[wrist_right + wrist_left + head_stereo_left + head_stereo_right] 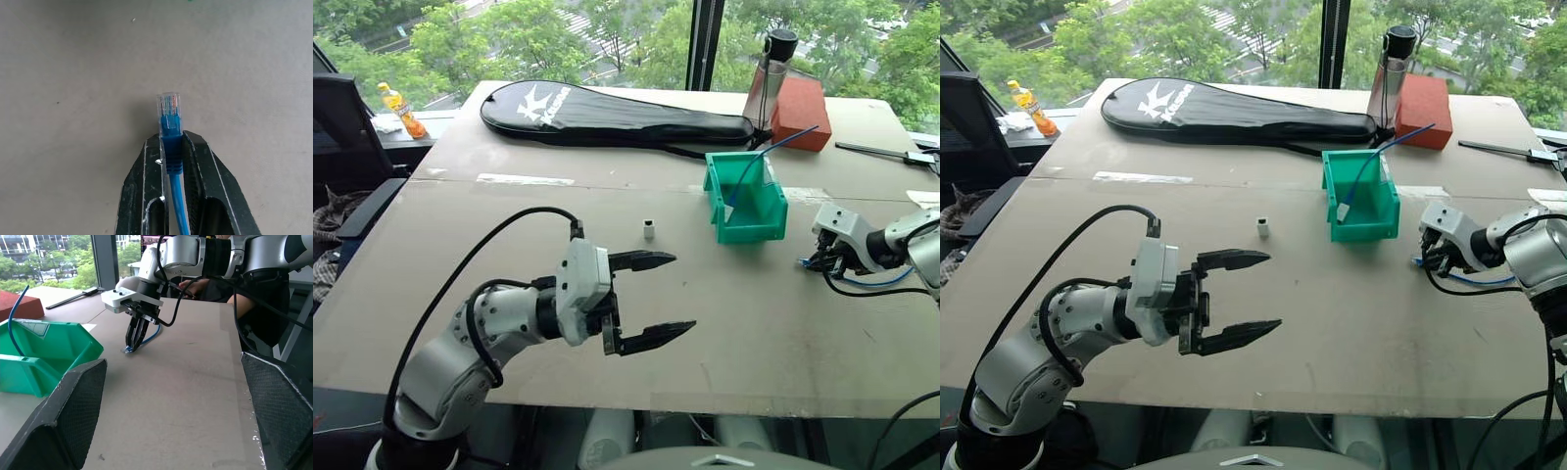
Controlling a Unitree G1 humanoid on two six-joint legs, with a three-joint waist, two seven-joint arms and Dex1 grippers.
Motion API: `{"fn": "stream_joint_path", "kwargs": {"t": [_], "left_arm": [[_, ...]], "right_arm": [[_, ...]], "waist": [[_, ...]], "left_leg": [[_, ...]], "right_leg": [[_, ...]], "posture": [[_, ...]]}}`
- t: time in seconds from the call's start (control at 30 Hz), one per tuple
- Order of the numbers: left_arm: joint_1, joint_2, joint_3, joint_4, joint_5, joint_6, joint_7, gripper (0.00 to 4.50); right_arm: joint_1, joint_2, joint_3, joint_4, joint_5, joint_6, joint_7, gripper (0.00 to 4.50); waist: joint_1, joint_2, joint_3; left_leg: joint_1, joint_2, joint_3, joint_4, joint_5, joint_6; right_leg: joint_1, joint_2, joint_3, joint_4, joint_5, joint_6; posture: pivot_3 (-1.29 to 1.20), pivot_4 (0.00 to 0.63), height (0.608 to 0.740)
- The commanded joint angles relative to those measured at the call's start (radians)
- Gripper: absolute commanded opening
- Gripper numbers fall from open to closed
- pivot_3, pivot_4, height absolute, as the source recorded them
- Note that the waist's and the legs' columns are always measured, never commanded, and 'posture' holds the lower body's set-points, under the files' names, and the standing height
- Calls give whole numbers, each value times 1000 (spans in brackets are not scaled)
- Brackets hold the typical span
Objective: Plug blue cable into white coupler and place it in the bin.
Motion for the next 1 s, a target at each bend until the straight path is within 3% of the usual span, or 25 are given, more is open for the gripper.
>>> {"fn": "stream_joint_path", "kwargs": {"t": [0.03, 0.17, 0.3, 0.67, 0.77, 1.0], "left_arm": [[86, -29, 40, 58, 50, -114, -25, 4500], [183, -21, 78, 164, 57, -226, -156, 4500], [210, -1, 134, 245, 33, -267, -239, 4500], [224, 24, 190, 386, 57, -359, -384, 4500], [235, 18, 185, 391, 66, -375, -393, 4500], [245, 12, 180, 411, 77, -396, -406, 4500]], "right_arm": [[18, -21, 29, -276, 15, 100, 34, 39], [-10, 22, 96, -466, 8, 214, 6, 39], [-73, 92, 180, -529, -14, 278, -30, 39], [-221, 229, 397, -372, -134, 190, -65, 39], [-216, 233, 411, -349, -153, 143, -52, 1109], [-180, 207, 262, -471, -96, 179, -49, 4444]], "waist": [[-7, 1, 1], [-8, 1, 1], [-6, 1, 1], [-2, 1, 1], [-5, 0, 0], [-2, 0, 1]], "left_leg": [[0, 0, 0, 0, 1, -2], [-1, 0, 0, -1, 1, -3], [-2, 0, 0, 0, 0, 0], [-4, -1, 1, 0, 2, -4], [-4, -1, 2, 0, 1, -3], [-4, 0, 1, 0, 0, -1]], "right_leg": [[-1, 1, 1, 0, 0, 0], [-3, 0, 1, 0, 0, 0], [-4, -1, 0, 1, 0, 0], [-6, -3, -1, 1, 0, -1], [-6, -3, 0, 1, 0, -1], [-6, -3, -1, 2, 0, -1]], "posture": [[0, 150, 740], [0, 150, 740], [0, 150, 740], [0, 150, 740], [0, 150, 740], [0, 150, 740]]}}
